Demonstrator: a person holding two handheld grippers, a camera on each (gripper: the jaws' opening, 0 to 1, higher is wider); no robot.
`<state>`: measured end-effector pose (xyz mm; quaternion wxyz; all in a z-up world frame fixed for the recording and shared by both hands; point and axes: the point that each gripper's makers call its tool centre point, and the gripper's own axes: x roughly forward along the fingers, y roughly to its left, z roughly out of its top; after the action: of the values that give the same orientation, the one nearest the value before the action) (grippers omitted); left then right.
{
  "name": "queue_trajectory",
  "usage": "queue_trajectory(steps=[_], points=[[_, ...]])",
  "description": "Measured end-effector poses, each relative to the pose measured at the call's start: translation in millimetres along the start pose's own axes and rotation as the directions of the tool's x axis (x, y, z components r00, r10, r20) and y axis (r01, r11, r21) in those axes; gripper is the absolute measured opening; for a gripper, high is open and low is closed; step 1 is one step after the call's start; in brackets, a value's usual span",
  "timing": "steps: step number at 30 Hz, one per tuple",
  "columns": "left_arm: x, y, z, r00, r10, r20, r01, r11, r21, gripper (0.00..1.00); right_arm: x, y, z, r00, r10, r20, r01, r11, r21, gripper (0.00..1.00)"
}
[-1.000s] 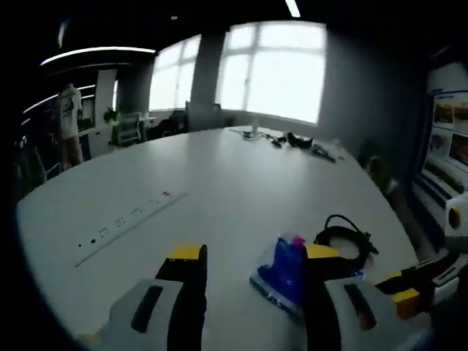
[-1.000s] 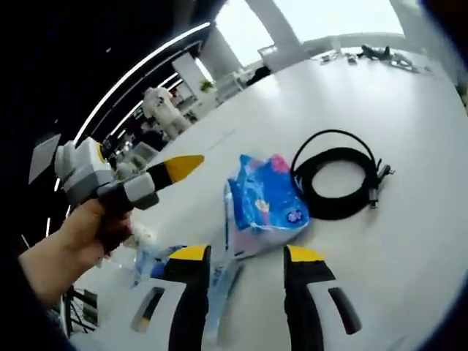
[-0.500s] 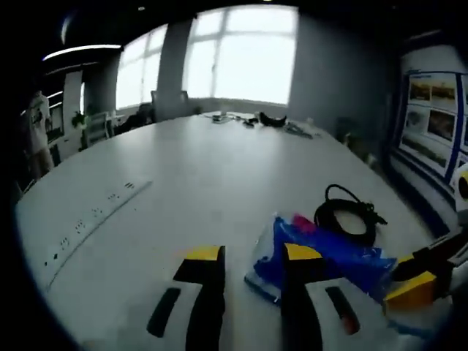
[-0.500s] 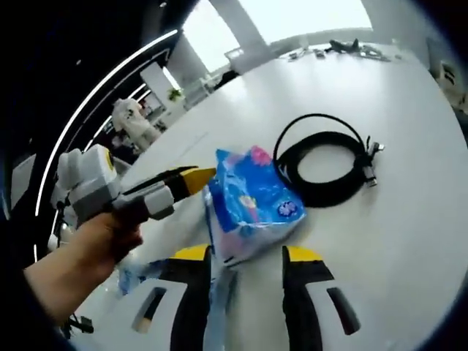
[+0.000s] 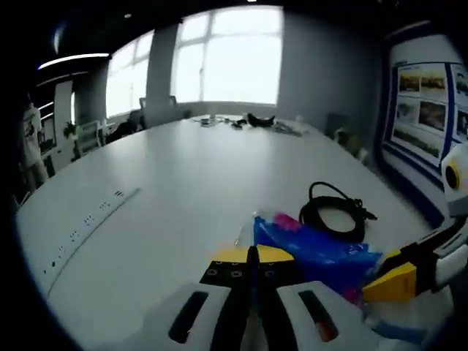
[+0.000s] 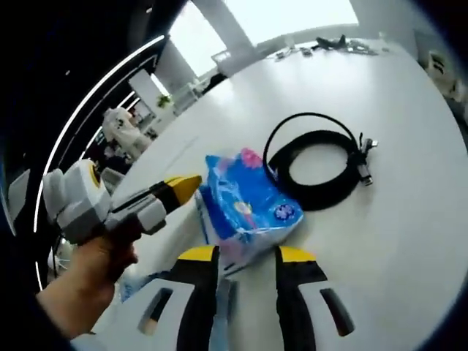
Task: Arrange the tabletop items into an orderly group along one side of the table until the central work area is clear of visible clutter.
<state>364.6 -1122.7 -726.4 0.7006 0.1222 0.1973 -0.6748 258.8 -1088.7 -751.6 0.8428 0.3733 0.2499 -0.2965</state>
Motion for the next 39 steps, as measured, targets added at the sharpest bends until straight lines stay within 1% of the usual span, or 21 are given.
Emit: queue_trajectory(steps=[6,7,9,12,14,15,16,17,18,19,20,21,23,24,26,27,28,30,33,36,39], points=[[-5,4.5,-10.1,0.999,0.026,-0.034,-0.027,1.000,-0.017,0.00,-3,5,0.3,1.000,0.025,-0.007,-0.025,0.998,-0.051,0.01],[-7,7.3,-8.7,0.999,0.031,-0.026,-0.032,0.999,-0.027,0.00,-3,2,-3.1,1.000,0.013,-0.027,-0.013,0.999,-0.029,0.00],[-9,11.1,-3.0,0.999,0.038,-0.003,-0.038,0.998,-0.046,0.00,-2,2,-0.9,1.000,0.027,-0.015,-0.026,0.999,0.035,0.00],[-16,27.1,4.1,0.995,0.103,0.016,-0.103,0.995,-0.020,0.00,-3,-1,0.1,1.000,0.026,-0.012,-0.026,1.000,0.009,0.00],[-18,30.4,3.5,0.996,0.089,0.018,-0.088,0.995,-0.053,0.00,-4,-3,0.3,1.000,0.022,-0.007,-0.022,0.999,0.041,0.00],[-17,30.6,1.2,0.997,0.079,0.009,-0.078,0.995,-0.069,0.07,-3,-2,0.2,1.000,0.023,-0.007,-0.022,0.999,0.042,0.00],[-15,32.4,-5.7,0.996,0.090,-0.027,-0.092,0.991,-0.101,0.22,-2,-2,0.1,1.000,0.022,-0.007,-0.022,0.999,0.041,0.00],[-14,36.4,-10.9,0.992,0.114,-0.056,-0.119,0.987,-0.110,0.41,-2,-2,0.0,1.000,0.022,-0.007,-0.022,0.999,0.041,0.00],[-11,39.7,-13.2,0.990,0.129,-0.063,-0.135,0.987,-0.089,0.59,-1,-2,0.0,1.000,0.023,-0.007,-0.023,0.999,0.042,0.00],[-10,38.6,-16.3,0.990,0.119,-0.075,-0.125,0.988,-0.085,0.61,-1,-2,-0.2,1.000,0.024,-0.007,-0.024,0.999,0.041,0.00],[-9,37.6,-18.0,0.991,0.110,-0.082,-0.117,0.990,-0.083,0.49,0,-2,-0.2,1.000,0.025,-0.008,-0.025,0.999,0.039,0.00],[-7,31.3,-21.4,0.994,0.065,-0.091,-0.072,0.995,-0.075,0.39,-1,-1,-0.1,1.000,0.027,-0.009,-0.027,0.999,0.038,0.00],[-2,23.1,-23.0,0.996,0.022,-0.087,-0.026,0.998,-0.052,0.16,-1,-2,0.1,0.999,0.031,-0.010,-0.031,0.999,0.038,0.00],[0,14.3,-22.2,0.997,-0.020,-0.075,0.015,0.998,-0.062,0.11,-1,-1,0.4,0.999,0.034,-0.010,-0.033,0.999,0.039,0.00],[3,14.9,-23.6,0.997,0.008,-0.079,-0.012,0.998,-0.056,0.07,0,-3,0.8,0.999,0.032,-0.014,-0.031,0.999,0.029,0.00],[3,14.1,-21.5,0.998,-0.002,-0.068,-0.002,0.998,-0.061,0.03,0,-5,1.4,0.999,0.034,-0.014,-0.033,0.999,0.028,0.00],[2,12.0,-16.1,0.999,-0.009,-0.037,0.005,0.995,-0.098,0.02,0,-5,2.2,0.999,0.034,-0.013,-0.034,0.999,0.026,0.00],[-3,13.6,-13.2,0.999,0.012,-0.031,-0.015,0.996,-0.092,0.00,-1,-6,4.8,0.999,0.038,-0.011,-0.038,0.999,0.023,0.00],[-14,15.1,-7.1,0.999,0.051,-0.006,-0.052,0.991,-0.126,0.00,-3,-6,9.6,0.999,0.050,-0.006,-0.049,0.998,0.045,0.00],[-32,19.1,3.9,0.992,0.117,0.047,-0.105,0.973,-0.207,0.00,-9,0,19.8,0.996,0.091,0.017,-0.091,0.995,0.042,0.00],[-45,18.8,9.5,0.986,0.158,0.051,-0.144,0.967,-0.210,0.00,-16,6,34.4,0.990,0.135,0.037,-0.136,0.990,0.021,0.00]])
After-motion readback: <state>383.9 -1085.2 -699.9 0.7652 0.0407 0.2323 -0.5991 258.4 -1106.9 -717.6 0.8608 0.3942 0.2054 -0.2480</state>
